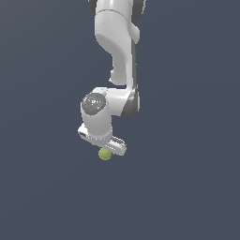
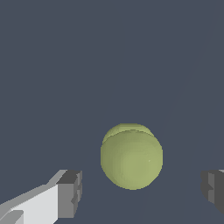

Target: Pick up the object and move it to a goal position.

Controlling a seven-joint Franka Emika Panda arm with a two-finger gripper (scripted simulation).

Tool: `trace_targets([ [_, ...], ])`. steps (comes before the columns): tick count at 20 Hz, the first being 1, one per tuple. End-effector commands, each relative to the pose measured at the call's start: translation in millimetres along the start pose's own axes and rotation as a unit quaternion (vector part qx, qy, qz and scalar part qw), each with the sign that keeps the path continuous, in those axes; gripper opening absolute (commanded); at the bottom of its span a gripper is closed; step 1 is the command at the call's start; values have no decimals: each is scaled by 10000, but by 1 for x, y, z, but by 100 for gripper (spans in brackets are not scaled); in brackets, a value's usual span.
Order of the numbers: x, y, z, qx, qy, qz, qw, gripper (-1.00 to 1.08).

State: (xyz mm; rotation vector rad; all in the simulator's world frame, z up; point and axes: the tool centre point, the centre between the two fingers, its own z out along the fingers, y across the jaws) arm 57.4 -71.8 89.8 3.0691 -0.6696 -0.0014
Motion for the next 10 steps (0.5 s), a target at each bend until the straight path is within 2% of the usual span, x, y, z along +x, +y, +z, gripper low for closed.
trace_targets([
  [1,0,0,1,1,2,-1,10000,100],
  [10,0,0,40,2,3,18,10000,100],
])
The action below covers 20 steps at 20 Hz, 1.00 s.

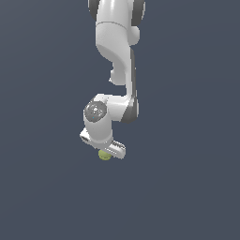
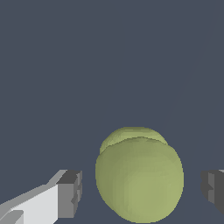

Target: Pick up the object and move it to a goal position.

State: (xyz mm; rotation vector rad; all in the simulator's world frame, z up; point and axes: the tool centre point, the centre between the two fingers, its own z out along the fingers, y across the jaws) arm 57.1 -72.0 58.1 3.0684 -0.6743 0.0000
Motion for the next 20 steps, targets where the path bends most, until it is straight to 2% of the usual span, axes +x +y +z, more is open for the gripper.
trace_targets([
  [1,0,0,12,0,0,6,10000,100],
  [7,1,0,19,0,0,10,10000,100],
  [8,1,0,19,0,0,10,10000,-100],
  [20,1,0,18,0,0,10,10000,-100],
])
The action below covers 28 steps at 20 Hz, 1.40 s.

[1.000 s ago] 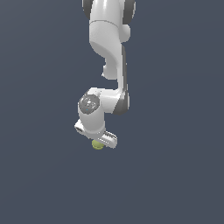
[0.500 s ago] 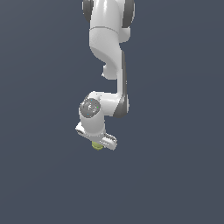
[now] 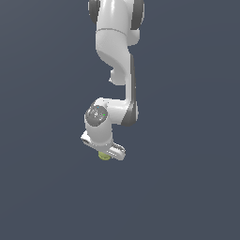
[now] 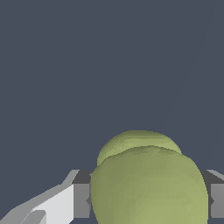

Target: Pick up the object and move it to a goal position.

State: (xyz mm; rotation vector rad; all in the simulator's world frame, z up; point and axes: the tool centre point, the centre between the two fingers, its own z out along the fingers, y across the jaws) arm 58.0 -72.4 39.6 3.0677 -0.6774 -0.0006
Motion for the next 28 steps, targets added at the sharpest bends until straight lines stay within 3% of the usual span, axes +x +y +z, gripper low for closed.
trace_targets([
  [1,0,0,-2,1,2,-1,10000,-100],
  [13,-16,-9,-59,3,0,-2,10000,-100],
  [28,-58,-32,-225,0,1,3,10000,-100],
])
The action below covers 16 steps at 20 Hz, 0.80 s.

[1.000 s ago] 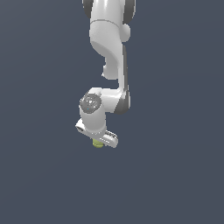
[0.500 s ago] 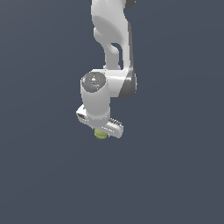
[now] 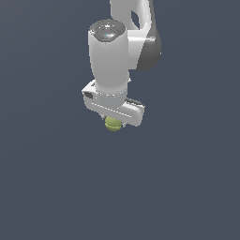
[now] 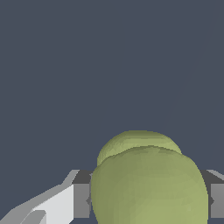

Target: Pick up the object and move it to a goal position.

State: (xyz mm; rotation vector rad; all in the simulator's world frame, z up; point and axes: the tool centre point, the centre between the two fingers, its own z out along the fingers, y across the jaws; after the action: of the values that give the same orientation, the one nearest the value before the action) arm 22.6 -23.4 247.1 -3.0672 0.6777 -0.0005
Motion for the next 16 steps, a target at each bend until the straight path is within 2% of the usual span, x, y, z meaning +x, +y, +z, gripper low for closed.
trace_targets([
  [1,-8,-4,-30,-5,0,2,10000,-100],
  [9,-26,-17,-113,-5,0,2,10000,-100],
  [16,-35,-25,-158,-6,1,-1,10000,-100],
])
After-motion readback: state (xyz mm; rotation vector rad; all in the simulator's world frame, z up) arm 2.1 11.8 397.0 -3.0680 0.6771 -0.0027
